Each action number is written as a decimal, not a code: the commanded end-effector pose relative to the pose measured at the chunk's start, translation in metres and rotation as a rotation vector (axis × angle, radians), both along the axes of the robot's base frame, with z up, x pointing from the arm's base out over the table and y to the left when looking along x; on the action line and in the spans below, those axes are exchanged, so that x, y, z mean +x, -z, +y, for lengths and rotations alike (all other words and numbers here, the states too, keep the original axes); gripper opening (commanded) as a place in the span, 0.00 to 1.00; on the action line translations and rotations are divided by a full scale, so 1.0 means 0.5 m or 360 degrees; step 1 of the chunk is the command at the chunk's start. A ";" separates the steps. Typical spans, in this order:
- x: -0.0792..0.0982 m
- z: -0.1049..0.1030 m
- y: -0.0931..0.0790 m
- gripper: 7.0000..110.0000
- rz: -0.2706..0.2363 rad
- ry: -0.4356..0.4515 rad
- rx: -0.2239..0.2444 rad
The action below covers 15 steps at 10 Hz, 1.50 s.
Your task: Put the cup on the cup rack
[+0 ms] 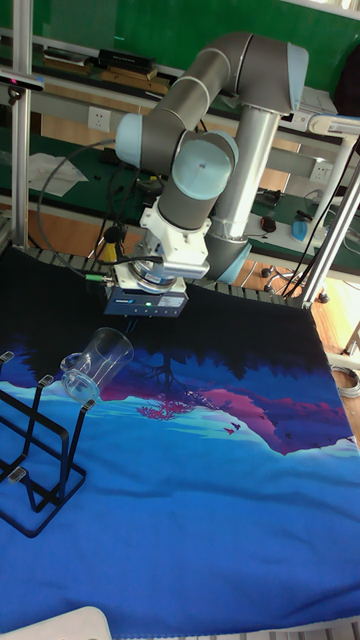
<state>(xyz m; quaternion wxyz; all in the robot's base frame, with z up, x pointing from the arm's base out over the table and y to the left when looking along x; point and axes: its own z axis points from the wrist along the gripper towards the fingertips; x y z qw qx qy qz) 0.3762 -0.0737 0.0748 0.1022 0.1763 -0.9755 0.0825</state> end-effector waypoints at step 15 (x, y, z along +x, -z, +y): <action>0.017 0.006 0.015 0.00 -0.0138 -0.0041 0.0181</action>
